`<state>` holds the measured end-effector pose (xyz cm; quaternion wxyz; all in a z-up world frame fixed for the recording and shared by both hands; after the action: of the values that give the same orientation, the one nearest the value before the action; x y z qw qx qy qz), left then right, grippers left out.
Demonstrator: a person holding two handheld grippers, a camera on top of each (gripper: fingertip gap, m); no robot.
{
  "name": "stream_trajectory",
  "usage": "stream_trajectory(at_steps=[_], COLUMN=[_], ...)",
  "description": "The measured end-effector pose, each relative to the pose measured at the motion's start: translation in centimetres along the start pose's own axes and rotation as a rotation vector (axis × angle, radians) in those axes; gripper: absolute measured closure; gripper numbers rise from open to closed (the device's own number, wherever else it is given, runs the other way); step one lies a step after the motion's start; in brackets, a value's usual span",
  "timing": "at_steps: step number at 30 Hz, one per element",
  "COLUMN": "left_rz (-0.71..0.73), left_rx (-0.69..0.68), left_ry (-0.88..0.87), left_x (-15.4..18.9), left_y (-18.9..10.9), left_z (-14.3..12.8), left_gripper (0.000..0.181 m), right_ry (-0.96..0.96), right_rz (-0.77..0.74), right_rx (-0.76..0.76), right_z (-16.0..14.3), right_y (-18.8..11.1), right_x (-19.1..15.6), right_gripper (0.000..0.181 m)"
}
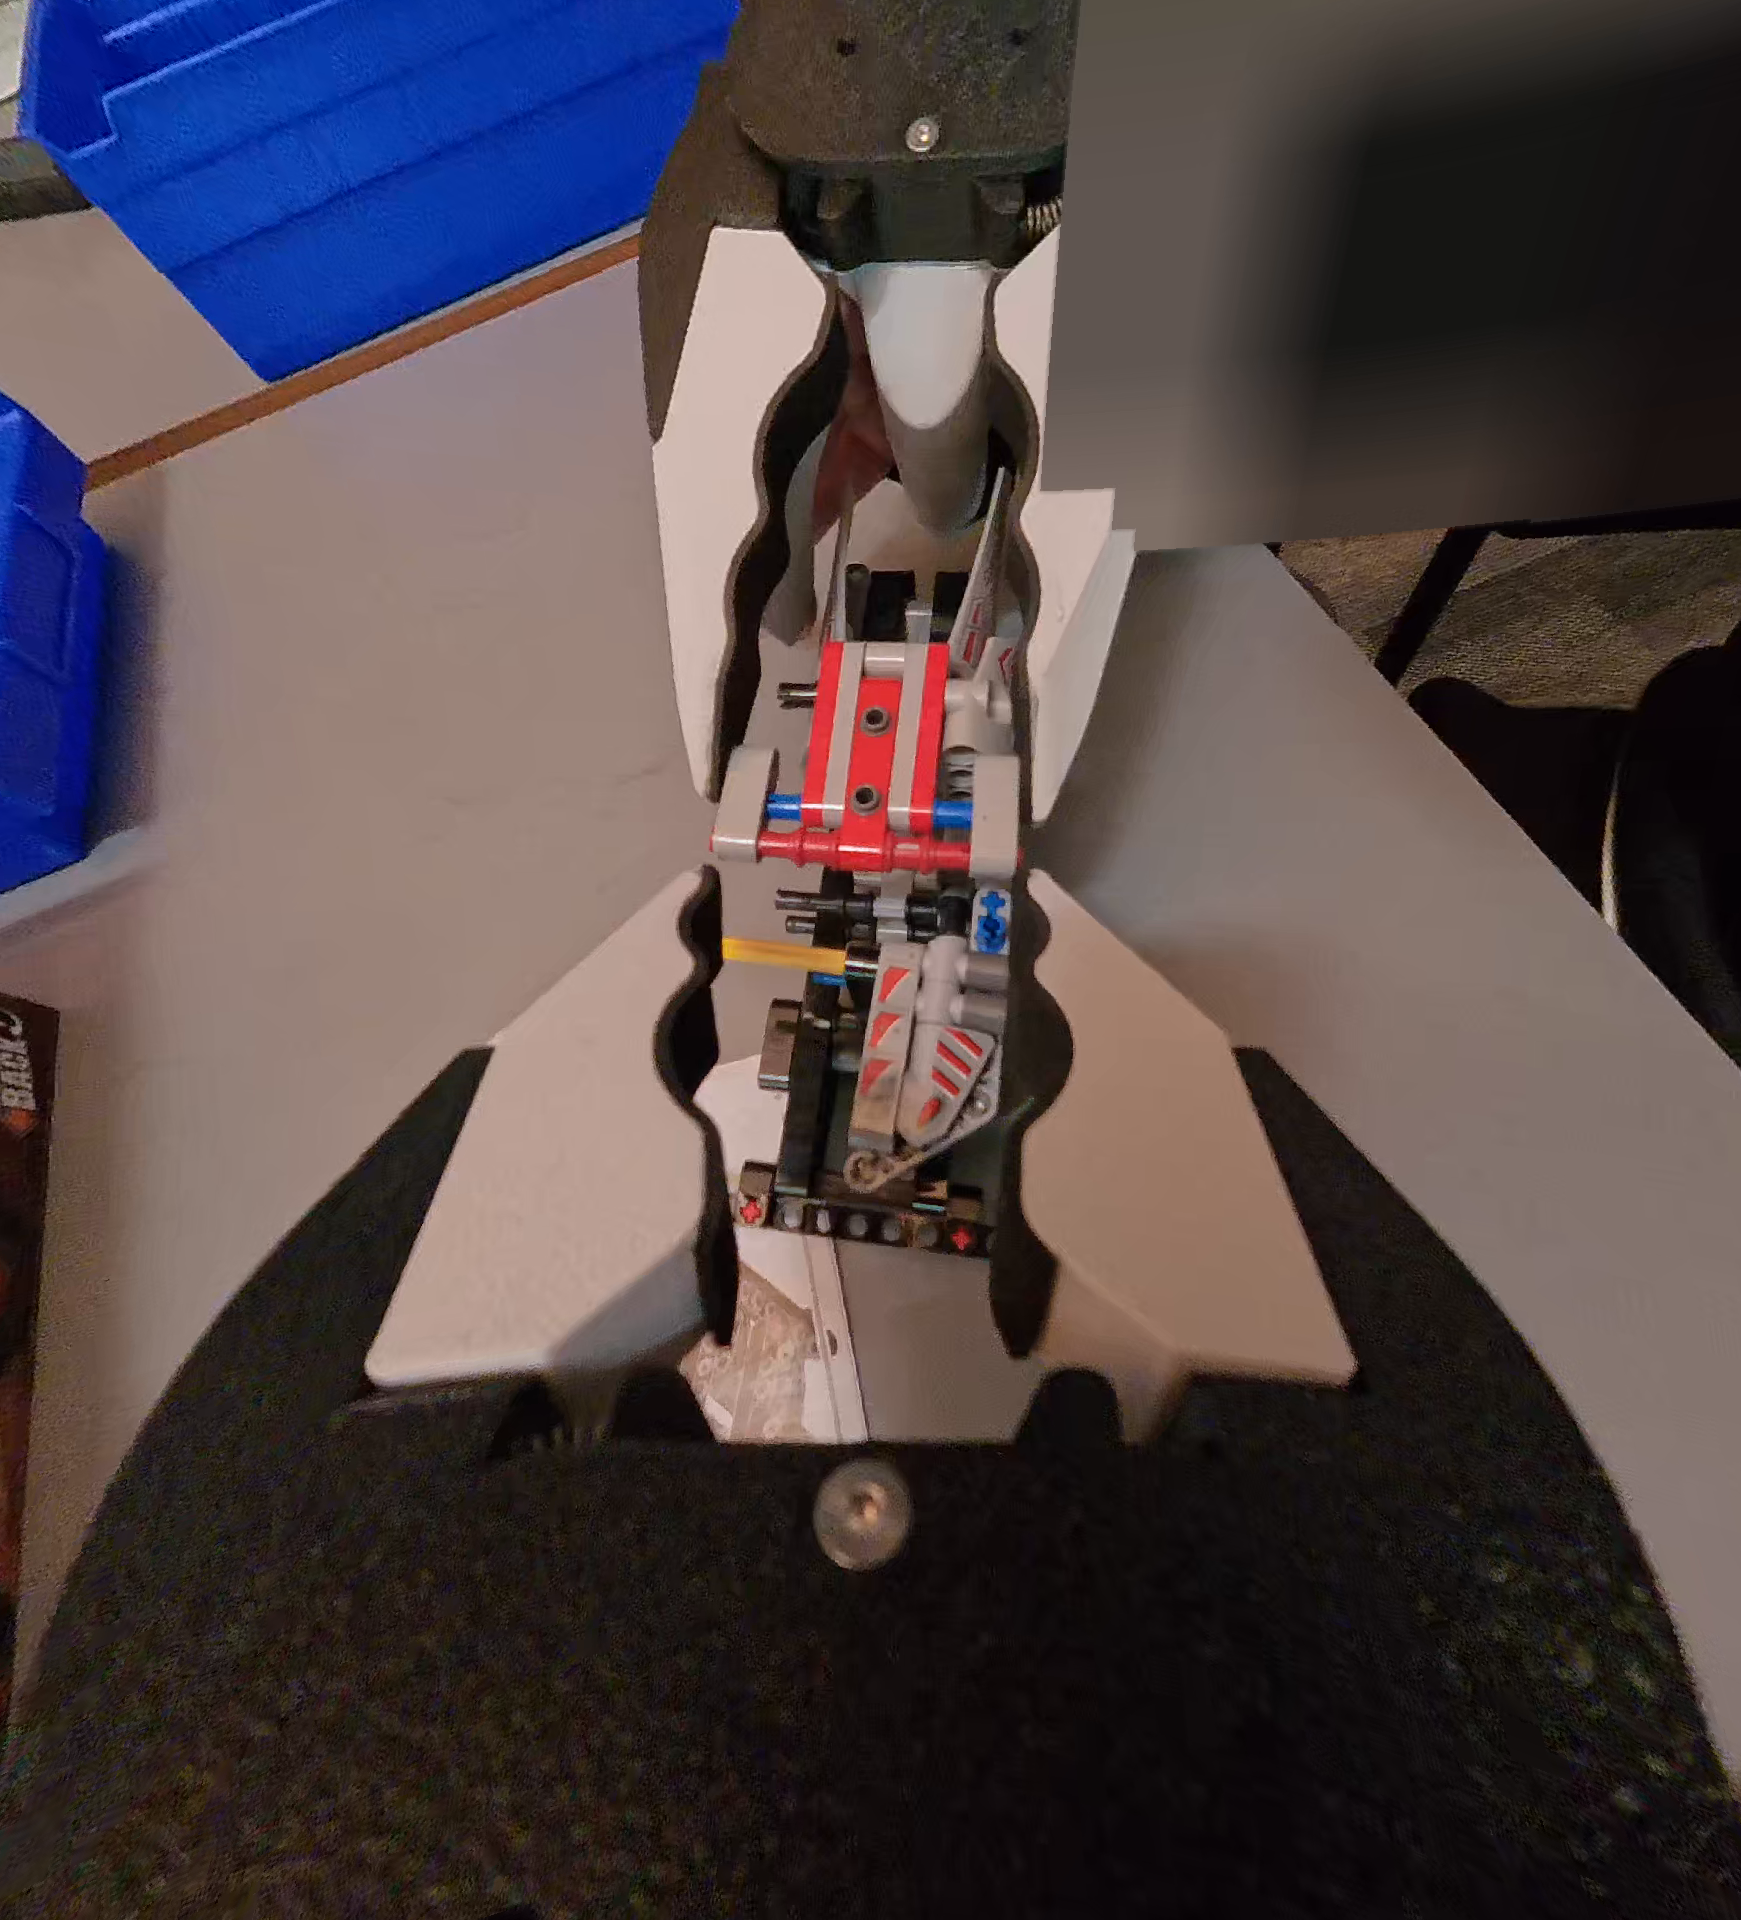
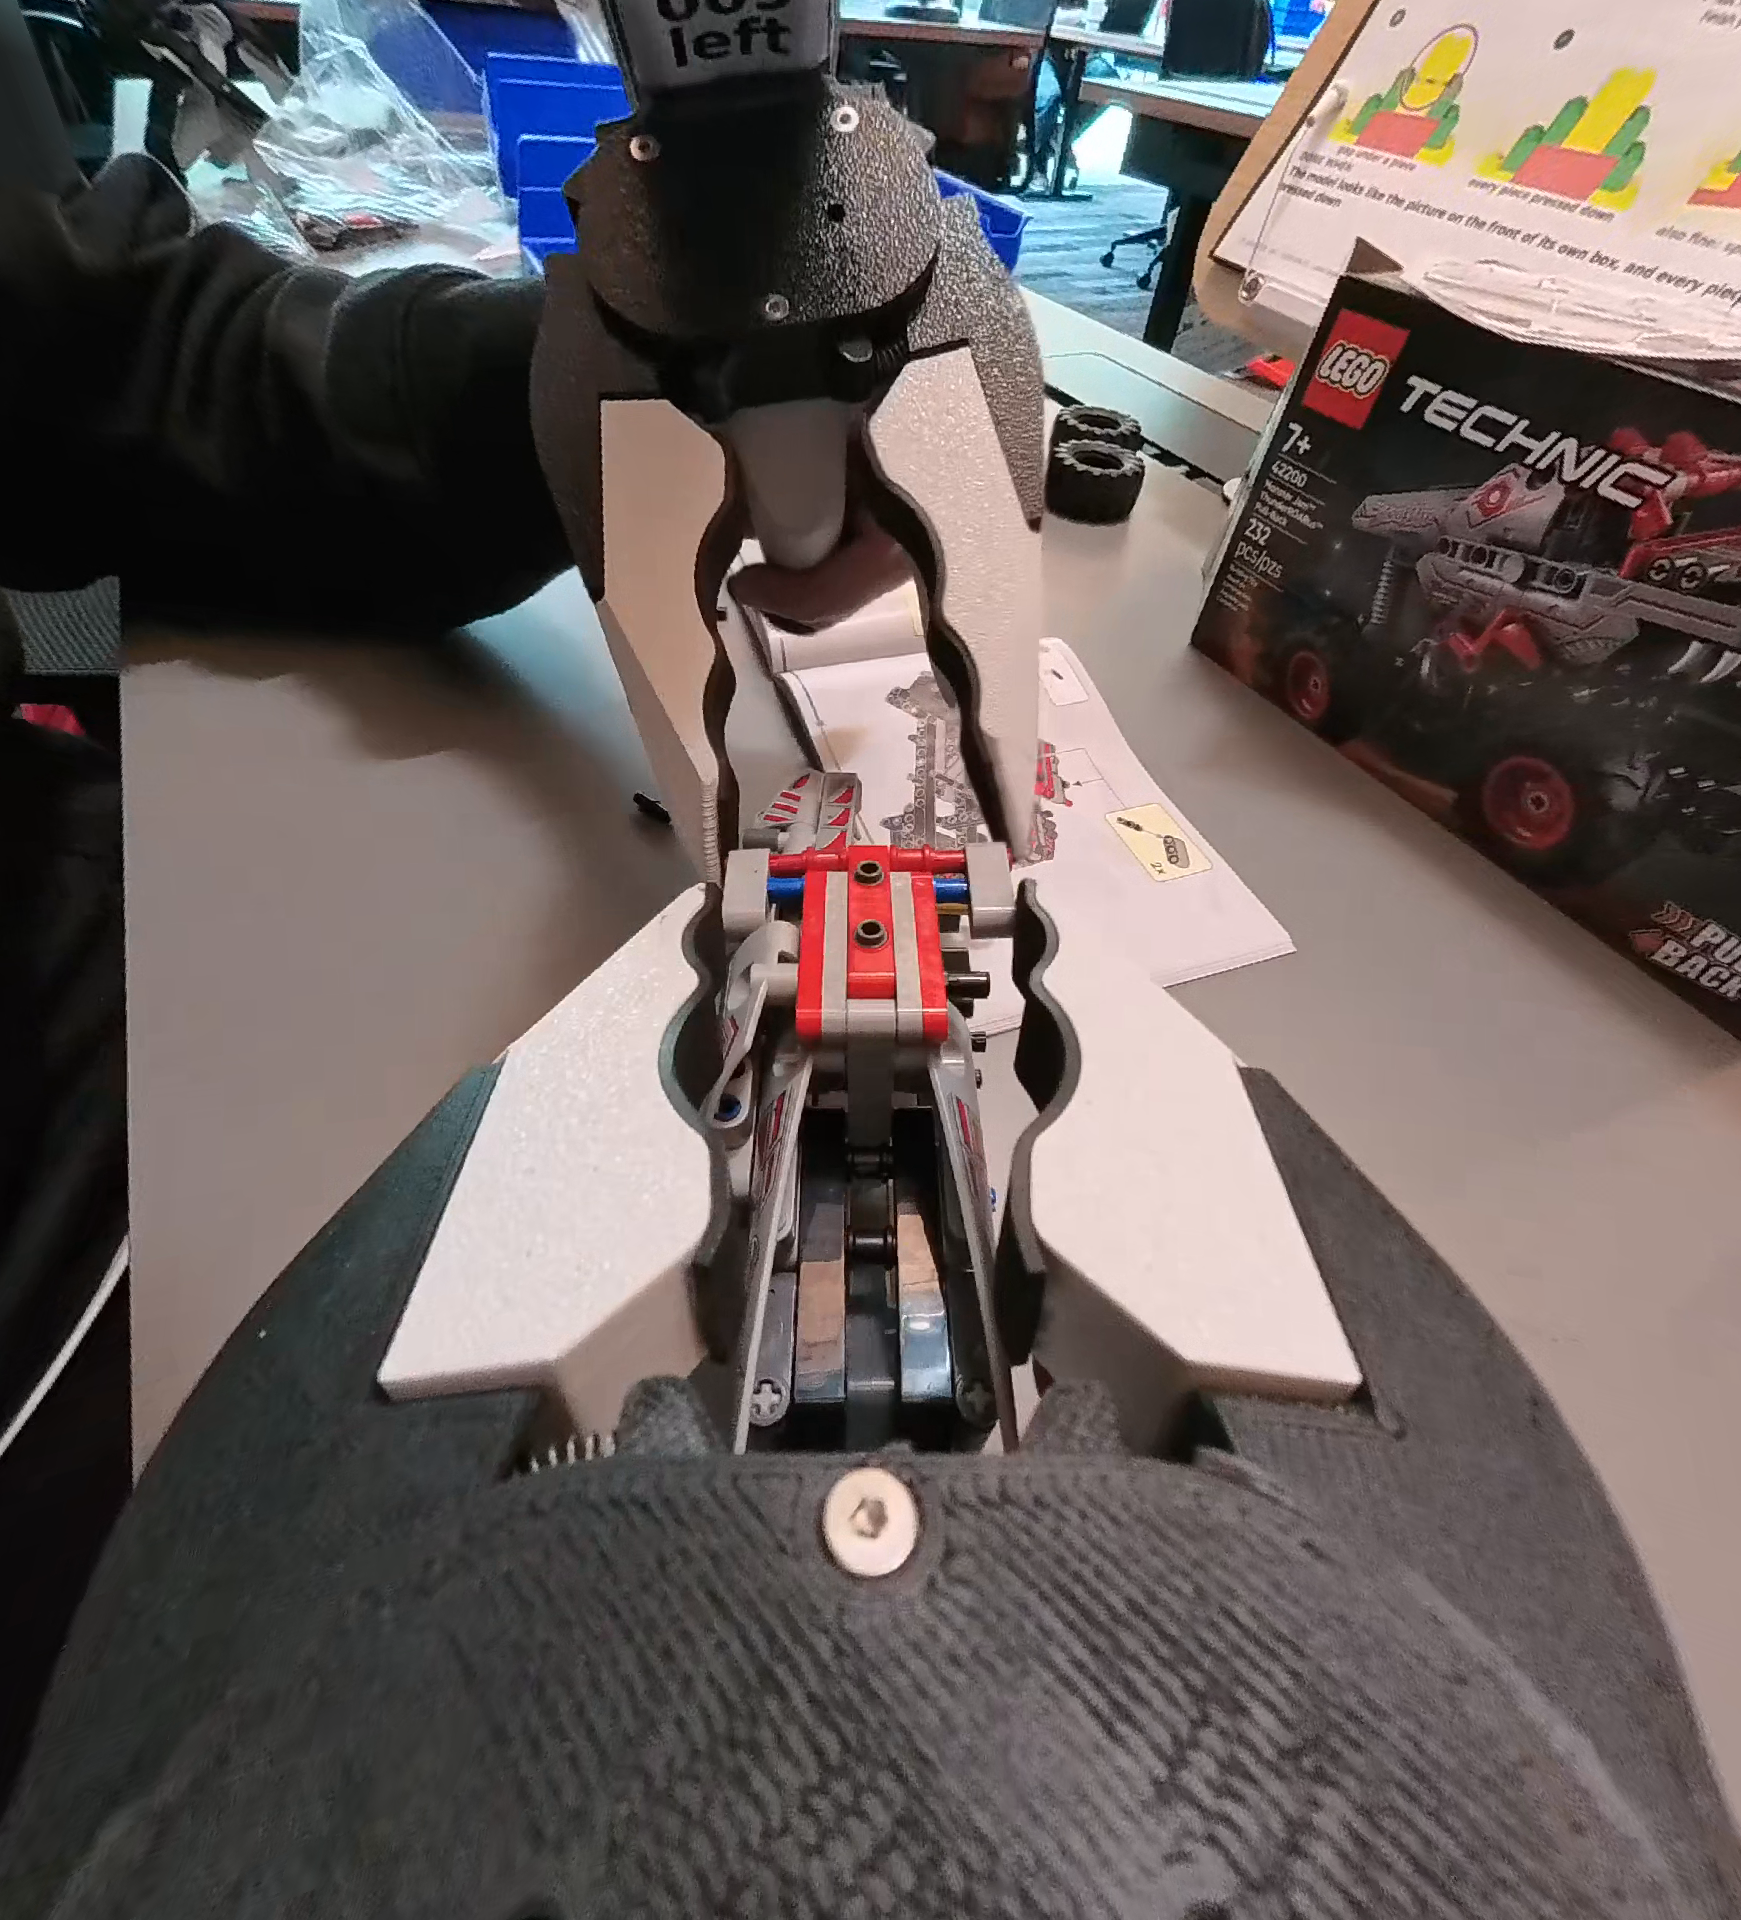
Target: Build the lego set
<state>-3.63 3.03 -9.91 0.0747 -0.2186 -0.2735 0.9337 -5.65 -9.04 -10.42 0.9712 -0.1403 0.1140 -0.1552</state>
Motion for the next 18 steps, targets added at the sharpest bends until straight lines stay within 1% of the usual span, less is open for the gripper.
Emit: stream_trajectory(at_steps=[2,5,9,18], left_rz=[0.004,0.024,0.006,0.023], left_rx=[0.008,0.019,0.034,-0.056], left_ry=[0.019,0.04,0.052,0.129], left_x=[0.1,0.02,0.32,0.69], left_y=[0.02,-0.02,0.09,-0.07], left_z=[0.05,0.03,0.12,0.68], left_gripper=[0.129,0.125,0.127,0.128], right_ry=[-0.011,-0.028,-0.068,-0.12], right_rz=[0.008,0.008,0.007,-0.029], right_rx=[0.003,0.005,-0.033,-0.077], right_z=[-0.03,-0.05,0.11,0.34], right_y=[0.0,-0.01,-0.07,0.04], right_x=[-0.09,-0.19,-0.6,-1.03], right_gripper=[0.127,0.127,0.127,0.127])
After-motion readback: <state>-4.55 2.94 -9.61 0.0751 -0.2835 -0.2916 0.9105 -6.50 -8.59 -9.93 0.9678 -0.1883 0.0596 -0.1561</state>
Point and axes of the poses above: each gripper's, where its closed fingertips meet, y out along the fingers, z out of its top, x = y × z across the jaws, the point moved 7 cm from there along -y, back along the fingers, and after that the axes turned 15 degrees about y, right-handed, at the moved point
